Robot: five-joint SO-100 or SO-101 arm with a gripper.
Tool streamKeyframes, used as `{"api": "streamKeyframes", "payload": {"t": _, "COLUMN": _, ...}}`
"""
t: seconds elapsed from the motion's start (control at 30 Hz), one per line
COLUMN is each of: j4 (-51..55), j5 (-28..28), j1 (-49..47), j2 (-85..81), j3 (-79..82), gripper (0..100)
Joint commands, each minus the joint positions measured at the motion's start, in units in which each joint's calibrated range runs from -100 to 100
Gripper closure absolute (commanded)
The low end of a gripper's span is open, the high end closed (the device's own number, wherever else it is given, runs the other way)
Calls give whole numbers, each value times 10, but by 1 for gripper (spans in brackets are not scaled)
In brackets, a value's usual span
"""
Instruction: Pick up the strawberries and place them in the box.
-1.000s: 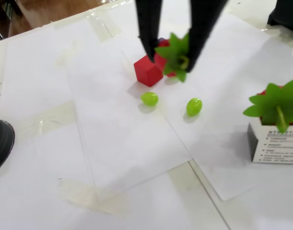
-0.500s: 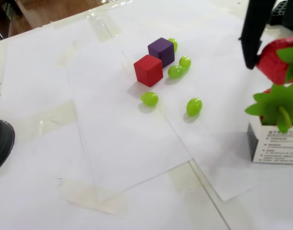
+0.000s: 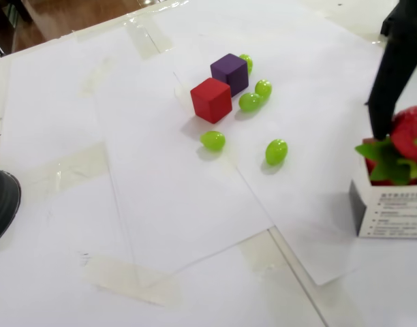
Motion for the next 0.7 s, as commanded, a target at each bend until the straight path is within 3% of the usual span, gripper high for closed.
{"api": "streamKeyframes", "payload": {"t": 0.0, "j4": -24, "j5": -5, "j1": -4, "j2": -43, "j3": 18, "gripper": 83}}
{"api": "streamKeyframes", "payload": {"t": 0.27, "j4": 81, "j5": -11, "j1": 0, "j2": -65, "j3": -65, "gripper": 73}}
{"api": "streamKeyframes", "payload": {"t": 0.5, "j4": 190, "j5": -12, "j1": 12, "j2": -75, "j3": -206, "gripper": 72}}
{"api": "streamKeyframes", "payload": {"t": 0.67, "j4": 184, "j5": -12, "j1": 38, "j2": -130, "j3": -156, "gripper": 73}}
